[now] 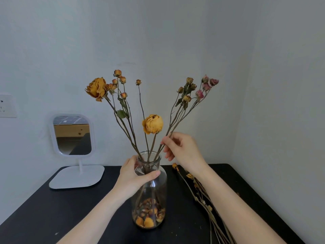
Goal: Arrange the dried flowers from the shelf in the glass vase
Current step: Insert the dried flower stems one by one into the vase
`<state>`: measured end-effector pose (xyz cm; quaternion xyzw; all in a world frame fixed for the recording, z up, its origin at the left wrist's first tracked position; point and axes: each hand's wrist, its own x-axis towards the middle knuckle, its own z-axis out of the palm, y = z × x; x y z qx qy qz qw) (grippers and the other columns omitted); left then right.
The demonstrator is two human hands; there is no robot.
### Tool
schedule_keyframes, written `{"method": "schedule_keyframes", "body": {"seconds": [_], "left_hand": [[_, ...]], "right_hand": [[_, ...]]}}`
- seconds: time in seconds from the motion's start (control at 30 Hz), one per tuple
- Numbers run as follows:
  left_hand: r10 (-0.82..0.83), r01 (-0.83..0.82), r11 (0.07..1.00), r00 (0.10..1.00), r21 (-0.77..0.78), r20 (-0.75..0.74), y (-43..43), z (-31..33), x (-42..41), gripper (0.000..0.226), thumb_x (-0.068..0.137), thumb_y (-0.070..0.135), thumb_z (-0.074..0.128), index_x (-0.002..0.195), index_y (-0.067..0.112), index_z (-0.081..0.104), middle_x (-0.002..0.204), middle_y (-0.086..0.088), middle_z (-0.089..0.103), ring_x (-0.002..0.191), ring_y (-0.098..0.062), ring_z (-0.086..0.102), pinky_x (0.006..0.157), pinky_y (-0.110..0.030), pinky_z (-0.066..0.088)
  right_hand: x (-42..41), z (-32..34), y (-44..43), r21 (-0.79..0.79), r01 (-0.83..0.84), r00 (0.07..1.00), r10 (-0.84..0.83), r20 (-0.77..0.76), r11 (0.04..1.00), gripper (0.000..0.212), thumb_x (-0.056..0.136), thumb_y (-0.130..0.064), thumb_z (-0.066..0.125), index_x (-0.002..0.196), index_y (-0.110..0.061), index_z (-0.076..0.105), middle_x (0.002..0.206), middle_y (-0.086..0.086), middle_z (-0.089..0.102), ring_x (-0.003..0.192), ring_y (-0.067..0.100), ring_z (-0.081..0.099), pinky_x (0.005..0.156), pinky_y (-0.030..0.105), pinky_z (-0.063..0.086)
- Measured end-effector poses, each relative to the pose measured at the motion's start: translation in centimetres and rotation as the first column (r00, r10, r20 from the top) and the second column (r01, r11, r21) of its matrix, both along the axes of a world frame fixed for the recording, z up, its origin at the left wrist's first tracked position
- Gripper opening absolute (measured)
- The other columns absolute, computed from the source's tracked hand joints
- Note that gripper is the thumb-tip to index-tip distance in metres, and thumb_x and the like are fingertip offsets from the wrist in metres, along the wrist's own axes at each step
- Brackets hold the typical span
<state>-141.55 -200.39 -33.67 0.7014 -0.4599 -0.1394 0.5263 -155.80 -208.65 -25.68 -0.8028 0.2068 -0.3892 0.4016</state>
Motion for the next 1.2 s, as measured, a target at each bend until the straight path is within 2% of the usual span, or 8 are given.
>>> {"method": "schedule_keyframes", "body": {"seconds": [0.1,0.3,0.67,0.87,0.93,1.07,1.13,1.2], "left_hand": [[-0.028,0.028,1.000,0.999,-0.014,-0.017,0.1,0.0,0.2,0.058,0.061,0.048,0.079,0.108,0.036,0.047,0.114,0.009,0.054,0.107,-0.010,0.053,0.094,-0.033,0.045],[-0.048,0.048,0.999,0.999,-0.008,-0.021,0.1,0.0,0.5,0.055,0.070,0.040,0.076,0.115,0.039,0.044,0.119,0.011,0.055,0.109,-0.008,0.052,0.093,-0.028,0.043],[-0.061,0.061,0.998,0.996,-0.005,-0.059,0.2,0.1,0.4,0.047,0.072,0.036,0.075,0.107,0.043,0.044,0.105,0.020,0.055,0.099,-0.001,0.053,0.072,-0.010,0.038],[-0.081,0.085,0.995,0.994,0.058,-0.067,0.0,0.7,0.9,0.047,0.076,0.034,0.072,0.112,0.043,0.042,0.108,0.019,0.051,0.091,0.003,0.050,0.074,-0.013,0.039],[-0.057,0.060,0.997,0.997,0.054,-0.051,0.2,0.8,0.7,0.057,0.076,0.034,0.073,0.124,0.034,0.042,0.120,0.014,0.052,0.101,0.002,0.048,0.083,-0.016,0.039],[0.199,-0.204,0.966,0.979,-0.159,-0.050,2.2,-0.6,-1.2,0.074,0.071,0.033,0.077,0.133,0.025,0.038,0.126,0.013,0.044,0.115,-0.002,0.039,0.094,-0.024,0.033],[0.304,-0.289,0.913,0.953,-0.286,0.007,3.7,-1.9,-2.9,0.061,0.072,0.028,0.076,0.122,0.030,0.043,0.115,0.013,0.046,0.108,-0.003,0.044,0.093,-0.023,0.036],[0.289,-0.224,0.911,0.946,-0.347,0.148,5.0,-3.3,-5.1,0.046,0.073,0.020,0.074,0.105,0.038,0.045,0.099,0.014,0.046,0.096,-0.003,0.047,0.083,-0.017,0.041]], "right_hand": [[0.4,-0.2,0.0,0.010,-0.048,0.995,0.048,-0.082,0.999,0.014,0.092,-0.021,0.055,0.084,-0.015,0.065,0.065,-0.003,0.061,0.050,0.003,0.055,0.052,0.014,0.048],[0.4,1.0,0.2,0.021,-0.042,0.994,0.039,0.106,0.999,0.006,0.089,-0.019,0.060,0.086,-0.015,0.064,0.065,0.000,0.062,0.050,0.003,0.057,0.050,0.015,0.049],[0.4,0.2,0.9,-0.052,0.024,0.994,-0.019,0.110,0.998,0.012,0.089,-0.020,0.060,0.077,-0.019,0.062,0.065,-0.003,0.062,0.050,0.002,0.056,0.052,0.016,0.049],[0.2,0.2,0.8,-0.007,0.034,0.994,-0.033,0.107,0.999,0.009,0.089,-0.020,0.061,0.080,-0.018,0.062,0.067,-0.001,0.062,0.053,0.005,0.057,0.055,0.019,0.051],[0.2,0.2,0.8,0.003,0.008,0.994,-0.008,0.106,1.000,0.004,0.088,-0.020,0.061,0.086,-0.018,0.064,0.068,0.000,0.063,0.054,0.006,0.058,0.055,0.018,0.051],[-0.7,0.0,0.3,0.017,0.002,0.995,-0.004,0.100,1.000,0.006,0.087,-0.020,0.063,0.092,-0.019,0.065,0.069,-0.001,0.064,0.056,0.005,0.060,0.056,0.017,0.052],[-1.8,-0.5,-0.4,0.034,0.026,0.997,-0.028,0.070,0.999,0.006,0.087,-0.019,0.063,0.092,-0.020,0.066,0.070,-0.001,0.064,0.056,0.005,0.060,0.055,0.017,0.052],[-3.1,-1.4,-1.6,0.037,0.075,0.997,-0.075,-0.004,0.997,0.006,0.087,-0.019,0.062,0.092,-0.023,0.065,0.070,-0.002,0.065,0.056,0.004,0.061,0.055,0.017,0.052]]}}
